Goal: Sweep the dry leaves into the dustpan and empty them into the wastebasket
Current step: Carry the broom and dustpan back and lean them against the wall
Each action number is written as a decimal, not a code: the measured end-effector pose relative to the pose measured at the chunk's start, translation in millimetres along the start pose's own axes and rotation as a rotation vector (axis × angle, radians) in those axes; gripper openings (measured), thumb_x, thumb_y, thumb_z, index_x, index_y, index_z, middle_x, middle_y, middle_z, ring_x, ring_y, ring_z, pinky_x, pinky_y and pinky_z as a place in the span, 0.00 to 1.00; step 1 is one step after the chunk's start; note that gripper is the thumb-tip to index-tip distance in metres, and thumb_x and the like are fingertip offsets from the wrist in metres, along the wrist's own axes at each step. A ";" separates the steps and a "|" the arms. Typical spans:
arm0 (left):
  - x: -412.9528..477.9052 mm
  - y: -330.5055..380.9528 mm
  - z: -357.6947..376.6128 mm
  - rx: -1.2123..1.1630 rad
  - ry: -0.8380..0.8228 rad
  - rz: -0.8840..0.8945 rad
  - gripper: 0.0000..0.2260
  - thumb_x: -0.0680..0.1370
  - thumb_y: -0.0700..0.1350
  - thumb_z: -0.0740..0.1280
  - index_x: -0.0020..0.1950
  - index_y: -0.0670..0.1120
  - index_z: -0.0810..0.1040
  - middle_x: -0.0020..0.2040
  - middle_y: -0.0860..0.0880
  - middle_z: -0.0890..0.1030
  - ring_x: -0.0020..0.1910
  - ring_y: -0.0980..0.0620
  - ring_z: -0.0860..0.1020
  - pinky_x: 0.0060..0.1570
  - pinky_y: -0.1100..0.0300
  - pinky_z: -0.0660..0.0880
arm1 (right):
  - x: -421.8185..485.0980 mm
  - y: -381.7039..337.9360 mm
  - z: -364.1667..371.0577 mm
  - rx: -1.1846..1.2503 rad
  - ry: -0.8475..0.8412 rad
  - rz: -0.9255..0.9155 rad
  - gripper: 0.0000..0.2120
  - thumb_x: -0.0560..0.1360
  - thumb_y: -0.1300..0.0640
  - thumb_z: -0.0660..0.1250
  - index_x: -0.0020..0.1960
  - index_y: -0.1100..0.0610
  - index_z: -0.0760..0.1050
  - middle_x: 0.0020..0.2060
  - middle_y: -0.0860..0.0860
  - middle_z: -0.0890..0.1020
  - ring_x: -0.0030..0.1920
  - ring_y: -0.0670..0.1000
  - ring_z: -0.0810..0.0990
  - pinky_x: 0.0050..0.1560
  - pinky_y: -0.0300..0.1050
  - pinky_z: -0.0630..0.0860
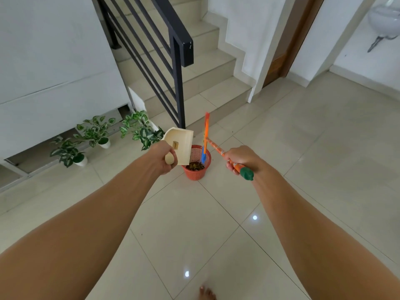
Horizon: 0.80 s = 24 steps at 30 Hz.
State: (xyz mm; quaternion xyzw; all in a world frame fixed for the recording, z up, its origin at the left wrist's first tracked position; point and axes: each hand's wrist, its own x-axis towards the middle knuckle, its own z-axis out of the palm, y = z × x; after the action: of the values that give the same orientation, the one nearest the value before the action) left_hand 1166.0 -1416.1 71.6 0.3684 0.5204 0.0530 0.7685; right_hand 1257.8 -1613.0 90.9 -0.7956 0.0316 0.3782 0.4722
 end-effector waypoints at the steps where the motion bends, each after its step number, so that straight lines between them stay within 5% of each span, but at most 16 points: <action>1: 0.2 3.6 -5.0 -0.020 -0.002 -0.009 0.13 0.81 0.31 0.56 0.62 0.43 0.71 0.38 0.46 0.71 0.14 0.56 0.69 0.15 0.70 0.68 | -0.8 -2.4 1.7 0.047 -0.019 0.012 0.07 0.77 0.68 0.58 0.42 0.61 0.73 0.32 0.53 0.74 0.20 0.44 0.71 0.17 0.32 0.66; 5: 3.3 19.1 -44.8 -0.118 0.003 -0.046 0.12 0.82 0.32 0.58 0.62 0.43 0.69 0.37 0.46 0.70 0.15 0.55 0.69 0.14 0.69 0.68 | -12.9 -18.1 25.3 0.145 -0.091 0.042 0.09 0.78 0.69 0.57 0.42 0.62 0.72 0.36 0.54 0.73 0.28 0.45 0.71 0.16 0.31 0.67; 12: -12.6 20.9 -163.8 -0.151 0.024 -0.097 0.11 0.83 0.33 0.59 0.65 0.40 0.69 0.33 0.44 0.72 0.17 0.57 0.69 0.14 0.68 0.68 | -38.9 -38.5 113.0 0.048 -0.144 0.008 0.07 0.74 0.69 0.57 0.42 0.62 0.72 0.31 0.56 0.73 0.24 0.47 0.71 0.17 0.33 0.63; 17: -27.0 16.9 -276.8 -0.231 0.064 -0.124 0.11 0.82 0.33 0.59 0.64 0.39 0.69 0.28 0.43 0.73 0.17 0.56 0.69 0.14 0.68 0.68 | -66.6 -35.2 219.9 -0.041 -0.165 0.025 0.12 0.73 0.68 0.58 0.55 0.63 0.73 0.35 0.56 0.75 0.19 0.44 0.72 0.17 0.33 0.63; 24: -45.5 17.1 -455.7 -0.364 0.170 -0.146 0.07 0.81 0.31 0.59 0.57 0.40 0.69 0.36 0.45 0.71 0.15 0.54 0.68 0.14 0.68 0.69 | -115.7 -26.4 398.7 -0.181 -0.269 0.054 0.08 0.74 0.70 0.56 0.41 0.61 0.69 0.30 0.54 0.71 0.16 0.45 0.70 0.16 0.32 0.63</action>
State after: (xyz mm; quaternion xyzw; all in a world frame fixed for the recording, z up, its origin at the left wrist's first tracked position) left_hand 768.4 -1192.0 31.6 0.1791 0.5904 0.1212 0.7776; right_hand 958.1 -1324.8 76.4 -0.7760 -0.0445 0.4952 0.3880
